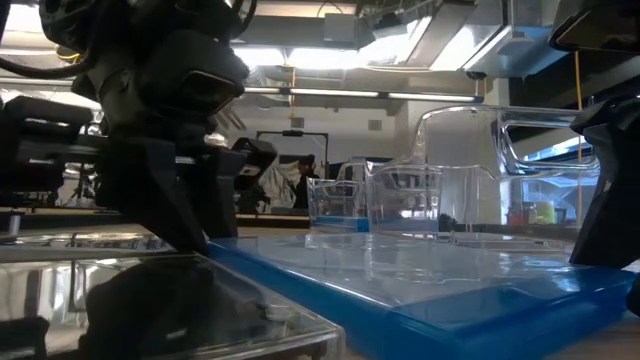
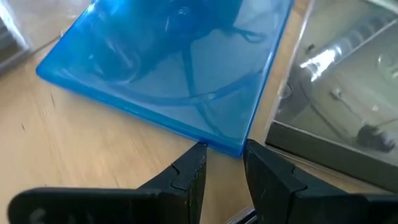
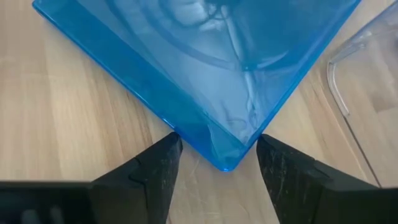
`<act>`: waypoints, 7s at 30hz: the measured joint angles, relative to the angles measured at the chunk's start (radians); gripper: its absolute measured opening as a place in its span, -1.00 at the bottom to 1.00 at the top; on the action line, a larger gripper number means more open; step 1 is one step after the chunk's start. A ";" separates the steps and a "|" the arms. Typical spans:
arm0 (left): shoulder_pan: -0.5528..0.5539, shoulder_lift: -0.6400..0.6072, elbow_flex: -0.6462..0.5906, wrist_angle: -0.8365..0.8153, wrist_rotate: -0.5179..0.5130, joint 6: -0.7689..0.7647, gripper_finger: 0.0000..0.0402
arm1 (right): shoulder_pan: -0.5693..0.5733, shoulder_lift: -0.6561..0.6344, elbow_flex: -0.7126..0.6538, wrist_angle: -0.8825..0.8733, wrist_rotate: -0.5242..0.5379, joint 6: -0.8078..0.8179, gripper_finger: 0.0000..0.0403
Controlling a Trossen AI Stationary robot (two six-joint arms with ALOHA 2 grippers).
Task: Pick & place jewel cases by type
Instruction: Put the blue CD case into the top transparent bin
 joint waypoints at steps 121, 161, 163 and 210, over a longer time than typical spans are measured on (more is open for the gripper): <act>-0.186 -0.003 0.010 0.542 -0.565 0.624 0.17 | -0.008 0.002 0.000 0.019 0.011 -0.181 0.08; -0.259 -0.004 0.010 0.422 -0.585 0.734 -0.57 | -0.014 0.002 0.000 0.023 0.008 -0.174 0.08; -0.259 -0.004 0.010 0.416 -0.584 0.733 -0.65 | -0.013 0.002 0.002 0.022 0.012 -0.177 0.08; -0.013 -0.515 -0.091 0.353 -0.712 0.130 -0.82 | 0.113 -0.420 0.045 -1.010 0.504 0.378 0.08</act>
